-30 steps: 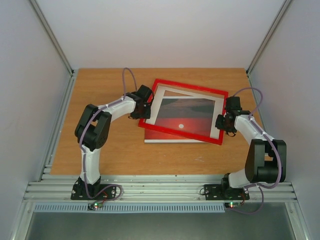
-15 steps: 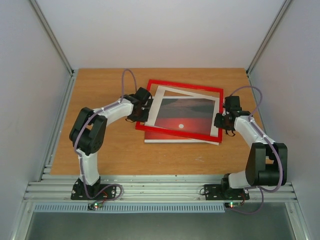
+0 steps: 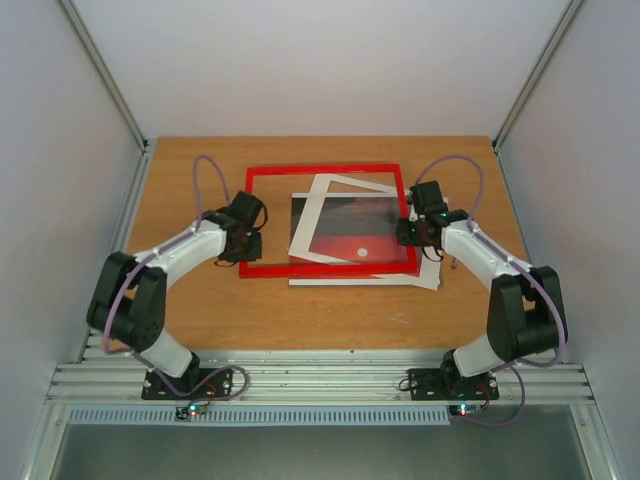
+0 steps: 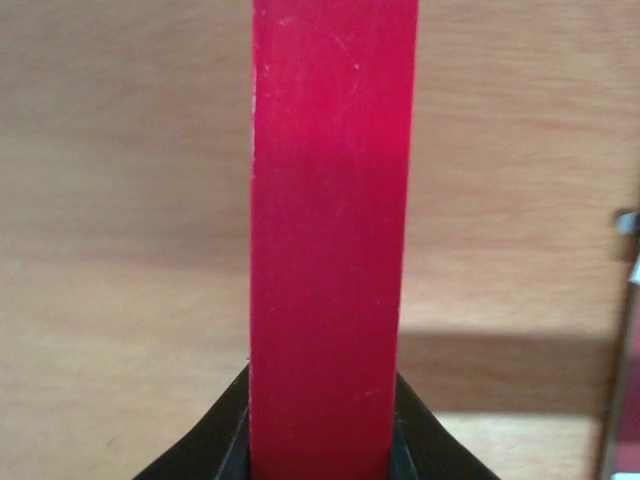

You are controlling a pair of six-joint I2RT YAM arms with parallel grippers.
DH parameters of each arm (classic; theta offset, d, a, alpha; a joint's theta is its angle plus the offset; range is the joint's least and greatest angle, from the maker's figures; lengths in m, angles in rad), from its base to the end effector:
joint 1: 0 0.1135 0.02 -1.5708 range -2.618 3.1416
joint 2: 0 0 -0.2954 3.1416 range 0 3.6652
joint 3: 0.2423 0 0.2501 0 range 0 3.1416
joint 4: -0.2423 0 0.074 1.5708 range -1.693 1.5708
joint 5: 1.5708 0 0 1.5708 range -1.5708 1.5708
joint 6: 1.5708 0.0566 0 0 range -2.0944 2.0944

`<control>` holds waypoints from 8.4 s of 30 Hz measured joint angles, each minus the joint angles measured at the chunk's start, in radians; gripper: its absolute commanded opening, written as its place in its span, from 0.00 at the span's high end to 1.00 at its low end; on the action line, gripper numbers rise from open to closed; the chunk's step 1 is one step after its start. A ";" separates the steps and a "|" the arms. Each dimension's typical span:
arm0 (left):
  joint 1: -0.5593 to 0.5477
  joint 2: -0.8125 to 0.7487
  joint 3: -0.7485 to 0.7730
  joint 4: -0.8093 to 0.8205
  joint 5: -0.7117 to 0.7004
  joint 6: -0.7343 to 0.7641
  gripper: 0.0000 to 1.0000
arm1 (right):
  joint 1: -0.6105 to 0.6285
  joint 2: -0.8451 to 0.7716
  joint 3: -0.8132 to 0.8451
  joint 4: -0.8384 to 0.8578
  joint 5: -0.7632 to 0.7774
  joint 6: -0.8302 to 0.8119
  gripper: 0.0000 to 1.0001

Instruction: Take the photo out of the frame

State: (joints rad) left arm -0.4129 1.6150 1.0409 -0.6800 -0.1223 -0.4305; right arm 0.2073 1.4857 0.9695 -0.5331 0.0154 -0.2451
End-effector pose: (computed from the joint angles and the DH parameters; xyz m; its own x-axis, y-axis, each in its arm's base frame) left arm 0.2868 -0.1181 0.2034 -0.9427 -0.0392 -0.3314 -0.0329 0.9992 -0.0246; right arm 0.2945 0.0610 0.2269 -0.7750 -0.4109 -0.4801 -0.3982 0.9075 -0.1338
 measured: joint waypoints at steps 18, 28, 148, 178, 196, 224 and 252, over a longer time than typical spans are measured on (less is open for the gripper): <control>0.085 -0.472 -0.377 -0.118 -0.196 -0.282 1.00 | 0.222 0.404 0.346 0.129 -0.118 -0.091 0.95; 0.089 -0.544 -0.477 -0.153 -0.219 -0.415 1.00 | 0.268 0.536 0.462 0.148 -0.155 -0.128 0.69; 0.012 -0.003 -0.302 0.589 0.584 -0.375 0.20 | 0.409 0.103 -0.038 0.083 -0.054 -0.092 0.13; -0.089 -0.026 -0.352 0.637 0.598 -0.434 0.23 | 0.467 0.173 -0.039 0.133 -0.033 -0.100 0.14; -0.120 -0.072 -0.336 0.504 0.551 -0.430 0.23 | 0.467 0.172 -0.042 0.135 0.000 -0.100 0.14; -0.128 -0.064 -0.315 0.504 0.532 -0.436 0.28 | 0.467 -0.035 -0.153 0.188 0.148 -0.068 0.11; -0.138 -0.056 -0.291 0.507 0.533 -0.460 0.36 | 0.467 -0.035 -0.154 0.191 0.153 -0.068 0.11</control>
State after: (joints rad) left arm -0.5507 1.5585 0.7498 -0.1734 0.4103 -0.8902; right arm 0.6743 1.4502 0.8158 -0.3420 0.1684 -0.3126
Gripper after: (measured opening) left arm 0.654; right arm 0.887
